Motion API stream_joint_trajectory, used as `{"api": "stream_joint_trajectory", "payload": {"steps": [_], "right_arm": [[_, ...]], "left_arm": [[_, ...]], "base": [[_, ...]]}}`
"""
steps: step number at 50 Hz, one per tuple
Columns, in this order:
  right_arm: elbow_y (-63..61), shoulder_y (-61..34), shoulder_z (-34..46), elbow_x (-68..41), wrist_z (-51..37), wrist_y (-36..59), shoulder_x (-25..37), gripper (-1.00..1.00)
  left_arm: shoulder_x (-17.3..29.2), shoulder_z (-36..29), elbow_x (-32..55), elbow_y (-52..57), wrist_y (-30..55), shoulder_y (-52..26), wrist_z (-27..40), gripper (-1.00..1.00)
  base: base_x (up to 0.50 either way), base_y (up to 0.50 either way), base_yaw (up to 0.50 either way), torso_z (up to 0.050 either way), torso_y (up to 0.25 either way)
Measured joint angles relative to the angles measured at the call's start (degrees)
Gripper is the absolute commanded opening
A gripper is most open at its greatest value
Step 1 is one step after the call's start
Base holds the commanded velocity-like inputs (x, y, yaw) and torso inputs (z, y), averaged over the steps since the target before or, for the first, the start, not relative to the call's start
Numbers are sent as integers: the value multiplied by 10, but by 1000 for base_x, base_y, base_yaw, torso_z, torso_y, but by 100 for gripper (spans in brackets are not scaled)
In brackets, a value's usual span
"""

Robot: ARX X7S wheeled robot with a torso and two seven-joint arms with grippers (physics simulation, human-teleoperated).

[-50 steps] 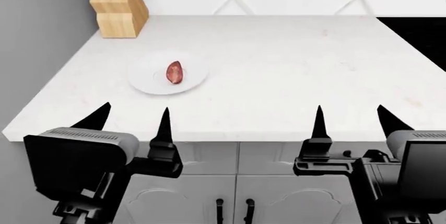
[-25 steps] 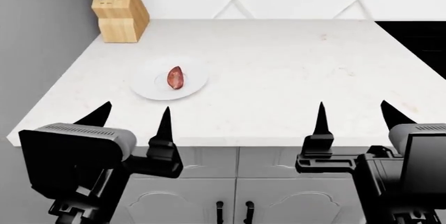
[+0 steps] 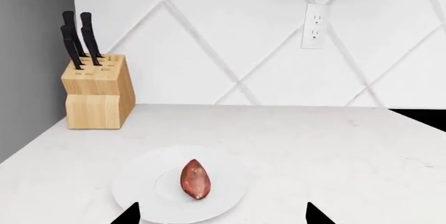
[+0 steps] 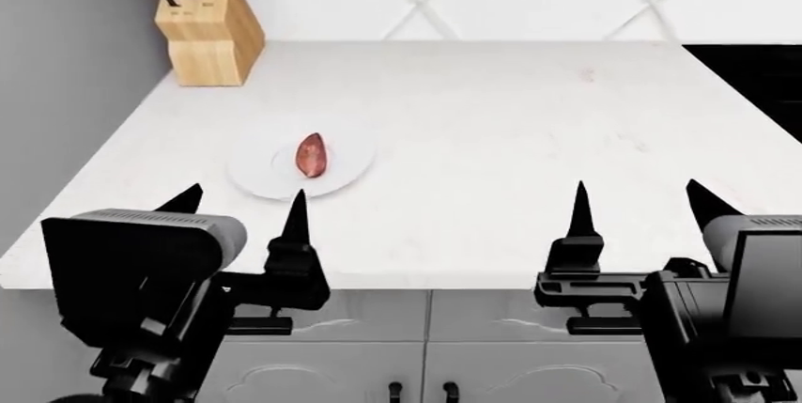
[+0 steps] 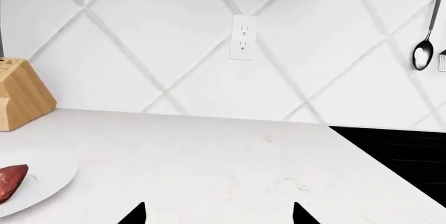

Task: Place the sweet potato on the top rack of the oven.

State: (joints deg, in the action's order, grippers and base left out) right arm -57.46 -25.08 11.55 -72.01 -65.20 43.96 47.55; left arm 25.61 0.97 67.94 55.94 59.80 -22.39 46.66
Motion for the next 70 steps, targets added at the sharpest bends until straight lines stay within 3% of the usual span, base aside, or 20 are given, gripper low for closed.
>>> {"api": "stream_joint_trajectory", "payload": {"steps": [24,54,61,70], "right_arm": [[18,-19,15,-6,1,7,2,100],[31,-21,23,3,8,3,1,100],[34,-24,25,2,10,3,-1,100],[31,-32,26,-9,4,5,1,100]], "left_arm": [[6,-11,51,-17,14,-22,49,100],[6,-24,52,-36,1,-8,51,100],[6,-32,120,-61,12,-25,107,100],[26,-65,271,-106,13,-86,240,100]], "base": [[260,0,0,0,0],[150,0,0,0,1],[0,0,0,0,0],[0,0,0,0,0]]}}
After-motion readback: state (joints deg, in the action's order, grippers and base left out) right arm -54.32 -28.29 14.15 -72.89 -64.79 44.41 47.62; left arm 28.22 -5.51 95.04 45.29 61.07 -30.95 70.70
